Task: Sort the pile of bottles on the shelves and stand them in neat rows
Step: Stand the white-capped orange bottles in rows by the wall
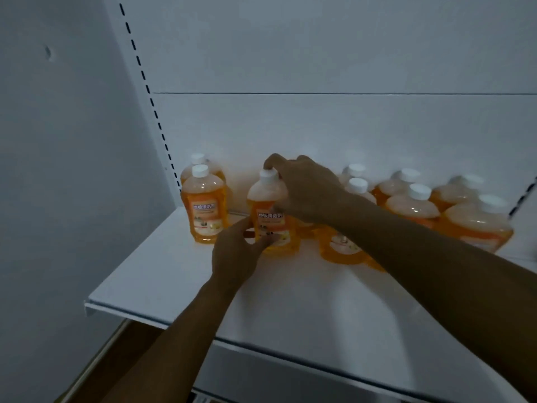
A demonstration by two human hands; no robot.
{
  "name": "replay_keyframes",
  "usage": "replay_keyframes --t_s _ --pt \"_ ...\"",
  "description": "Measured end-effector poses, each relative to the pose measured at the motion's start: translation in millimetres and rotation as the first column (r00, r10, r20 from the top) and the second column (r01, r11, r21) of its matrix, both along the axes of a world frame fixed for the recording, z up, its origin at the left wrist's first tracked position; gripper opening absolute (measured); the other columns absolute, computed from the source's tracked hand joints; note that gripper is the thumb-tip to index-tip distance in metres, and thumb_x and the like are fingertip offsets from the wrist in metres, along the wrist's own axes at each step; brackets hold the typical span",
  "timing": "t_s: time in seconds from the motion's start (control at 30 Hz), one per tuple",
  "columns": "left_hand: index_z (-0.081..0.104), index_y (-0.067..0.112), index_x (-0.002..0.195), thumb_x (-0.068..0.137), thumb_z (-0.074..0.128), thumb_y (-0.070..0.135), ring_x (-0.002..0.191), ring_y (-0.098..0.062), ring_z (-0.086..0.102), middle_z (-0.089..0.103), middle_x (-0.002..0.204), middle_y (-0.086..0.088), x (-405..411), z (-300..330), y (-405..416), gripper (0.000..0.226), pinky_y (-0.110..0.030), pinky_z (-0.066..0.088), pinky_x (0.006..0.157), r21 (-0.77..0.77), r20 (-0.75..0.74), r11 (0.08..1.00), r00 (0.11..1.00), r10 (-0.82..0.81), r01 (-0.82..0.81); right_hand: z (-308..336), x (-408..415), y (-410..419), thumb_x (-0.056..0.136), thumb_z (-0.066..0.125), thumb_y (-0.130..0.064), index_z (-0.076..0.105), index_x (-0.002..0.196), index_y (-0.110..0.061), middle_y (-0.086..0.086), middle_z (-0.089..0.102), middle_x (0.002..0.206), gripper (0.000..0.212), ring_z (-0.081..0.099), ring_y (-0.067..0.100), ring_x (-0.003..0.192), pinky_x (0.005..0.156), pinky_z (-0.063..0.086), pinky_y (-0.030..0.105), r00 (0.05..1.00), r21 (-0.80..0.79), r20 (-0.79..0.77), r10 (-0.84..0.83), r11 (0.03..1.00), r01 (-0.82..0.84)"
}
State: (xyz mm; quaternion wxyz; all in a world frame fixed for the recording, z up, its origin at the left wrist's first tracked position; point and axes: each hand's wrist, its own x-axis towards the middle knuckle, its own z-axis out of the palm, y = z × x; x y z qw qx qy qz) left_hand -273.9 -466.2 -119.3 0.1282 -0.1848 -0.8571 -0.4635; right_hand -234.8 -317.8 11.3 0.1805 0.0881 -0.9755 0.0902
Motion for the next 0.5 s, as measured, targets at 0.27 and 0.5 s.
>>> replay_keyframes --t_s 0.27,0.5 --pt "0.064 0.024 0.12 0.08 0.072 0.041 0.096 -0.009 0.064 0.07 0.113 0.004 -11.0 -2.3 39.9 0.045 -0.035 0.054 0.087 -0.099 0.059 0.992 0.995 -0.078 0.083 -2.3 -1.4 37.9 0.076 0.076 -0.036 0.039 0.127 -0.021 0.009 0.061 0.108 0.064 0.057 0.025 0.096 0.075 0.052 0.039 0.996 0.114 0.048 -0.074 0.991 0.068" --pt "0.061 0.022 0.124 0.079 0.073 0.044 0.098 -0.012 0.064 0.068 0.117 0.003 -17.6 -6.4 44.0 0.051 -0.04 0.054 0.089 -0.13 0.068 0.988 0.995 -0.079 0.087 -8.4 0.1 42.3 0.075 0.079 -0.035 0.037 0.133 -0.019 0.01 0.045 0.128 0.074 0.056 0.029 0.105 0.084 0.052 0.039 0.992 0.149 0.06 -0.11 0.984 0.1"
